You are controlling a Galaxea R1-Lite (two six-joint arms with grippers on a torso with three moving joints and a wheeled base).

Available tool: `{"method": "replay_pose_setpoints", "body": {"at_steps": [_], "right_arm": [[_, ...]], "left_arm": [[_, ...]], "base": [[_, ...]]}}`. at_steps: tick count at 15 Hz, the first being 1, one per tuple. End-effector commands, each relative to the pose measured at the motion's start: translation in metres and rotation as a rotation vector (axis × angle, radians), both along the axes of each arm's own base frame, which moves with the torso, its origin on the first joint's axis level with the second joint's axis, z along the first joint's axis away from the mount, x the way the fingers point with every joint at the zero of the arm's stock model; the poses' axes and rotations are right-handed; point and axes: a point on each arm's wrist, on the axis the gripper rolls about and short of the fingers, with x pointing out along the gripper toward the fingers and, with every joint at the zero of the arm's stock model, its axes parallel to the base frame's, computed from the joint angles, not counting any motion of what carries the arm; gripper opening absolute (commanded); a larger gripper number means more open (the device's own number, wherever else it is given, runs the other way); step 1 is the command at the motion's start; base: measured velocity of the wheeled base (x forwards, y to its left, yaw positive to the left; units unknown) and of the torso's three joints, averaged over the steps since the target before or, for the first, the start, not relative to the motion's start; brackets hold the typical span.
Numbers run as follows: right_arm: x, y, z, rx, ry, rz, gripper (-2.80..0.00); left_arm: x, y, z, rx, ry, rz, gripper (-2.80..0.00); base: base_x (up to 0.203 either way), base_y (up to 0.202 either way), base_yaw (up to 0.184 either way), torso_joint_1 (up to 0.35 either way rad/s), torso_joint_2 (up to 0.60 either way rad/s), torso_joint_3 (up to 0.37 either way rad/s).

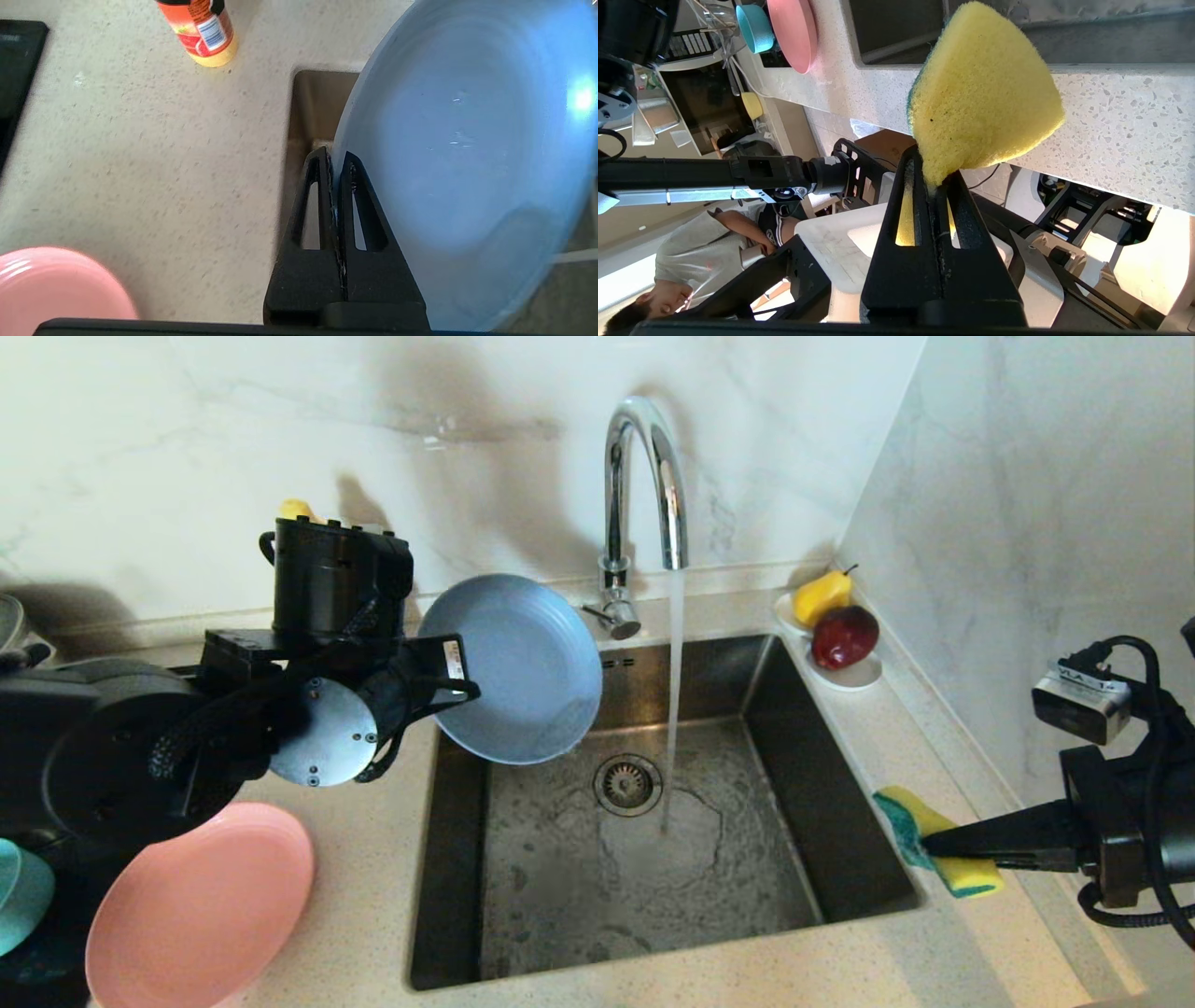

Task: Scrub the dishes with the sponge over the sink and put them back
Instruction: Wipe the plate

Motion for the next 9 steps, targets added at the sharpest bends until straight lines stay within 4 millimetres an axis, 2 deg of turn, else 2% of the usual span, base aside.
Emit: {"method": "replay_pose_setpoints", "body": {"at_steps": [1,3,5,7,9], "right_arm": [[-0.008,-0.001,0.002,0.006,-0.003,0.0,-2.8],[-0.013,-0.001,0.007,0.009,-0.024,0.001,-2.8],[-0.018,-0.001,0.016,0.015,-0.044,0.009,-2.8],[-0.021,0.007,0.02,0.024,-0.043,0.065,-2.8],[-0.021,0.016,0.024,0.028,-0.044,0.11,-2.8]], "left_arm": [[0.001,-0.001,-0.002,-0.007,0.004,-0.003,-2.8],[-0.005,0.001,0.005,-0.039,-0.009,-0.036,-2.8],[-0.023,0.008,0.017,-0.093,-0.016,-0.156,-2.8],[-0.04,0.011,0.013,-0.126,0.025,-0.311,-2.8],[-0.05,0.013,0.009,-0.144,0.043,-0.39,-2.8]], "base": [[0.0,0.0,0.0,0.0,0.0,0.0],[0.0,0.0,0.0,0.0,0.0,0.0],[0.0,0.0,0.0,0.0,0.0,0.0],[0.0,0.0,0.0,0.0,0.0,0.0],[0.0,0.0,0.0,0.0,0.0,0.0]]}}
